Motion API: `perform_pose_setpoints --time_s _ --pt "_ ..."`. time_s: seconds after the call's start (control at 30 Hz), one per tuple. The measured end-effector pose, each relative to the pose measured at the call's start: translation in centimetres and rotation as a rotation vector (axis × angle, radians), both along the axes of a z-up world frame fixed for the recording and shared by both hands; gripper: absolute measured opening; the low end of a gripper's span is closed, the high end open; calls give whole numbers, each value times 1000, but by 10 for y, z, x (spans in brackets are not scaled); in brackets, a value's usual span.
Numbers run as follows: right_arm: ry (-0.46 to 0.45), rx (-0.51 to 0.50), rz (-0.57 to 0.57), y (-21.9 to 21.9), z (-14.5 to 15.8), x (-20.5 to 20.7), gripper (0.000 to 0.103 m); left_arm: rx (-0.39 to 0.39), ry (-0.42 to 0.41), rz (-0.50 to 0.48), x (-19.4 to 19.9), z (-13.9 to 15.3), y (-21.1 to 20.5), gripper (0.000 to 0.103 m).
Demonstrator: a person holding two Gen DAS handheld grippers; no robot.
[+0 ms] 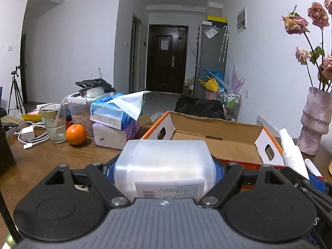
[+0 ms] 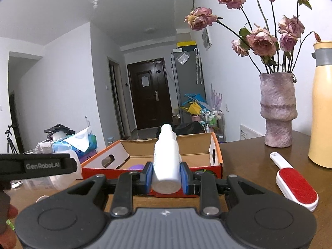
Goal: Organize rigid objects
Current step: 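Lift both held objects and carry them toward the cardboard box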
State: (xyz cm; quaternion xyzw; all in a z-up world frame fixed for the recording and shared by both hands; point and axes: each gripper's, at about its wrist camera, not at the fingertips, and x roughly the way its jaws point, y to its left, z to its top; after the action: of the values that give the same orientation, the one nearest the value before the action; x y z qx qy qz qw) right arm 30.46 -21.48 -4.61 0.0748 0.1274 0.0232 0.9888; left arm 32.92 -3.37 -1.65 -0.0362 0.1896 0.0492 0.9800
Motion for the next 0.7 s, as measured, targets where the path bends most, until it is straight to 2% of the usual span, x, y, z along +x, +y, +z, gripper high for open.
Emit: perform_pose_setpoints --time_s 0.7 --pt "-12 -21 -21 -8 7 60 27 10 -53 -26 67 9 -16 83"
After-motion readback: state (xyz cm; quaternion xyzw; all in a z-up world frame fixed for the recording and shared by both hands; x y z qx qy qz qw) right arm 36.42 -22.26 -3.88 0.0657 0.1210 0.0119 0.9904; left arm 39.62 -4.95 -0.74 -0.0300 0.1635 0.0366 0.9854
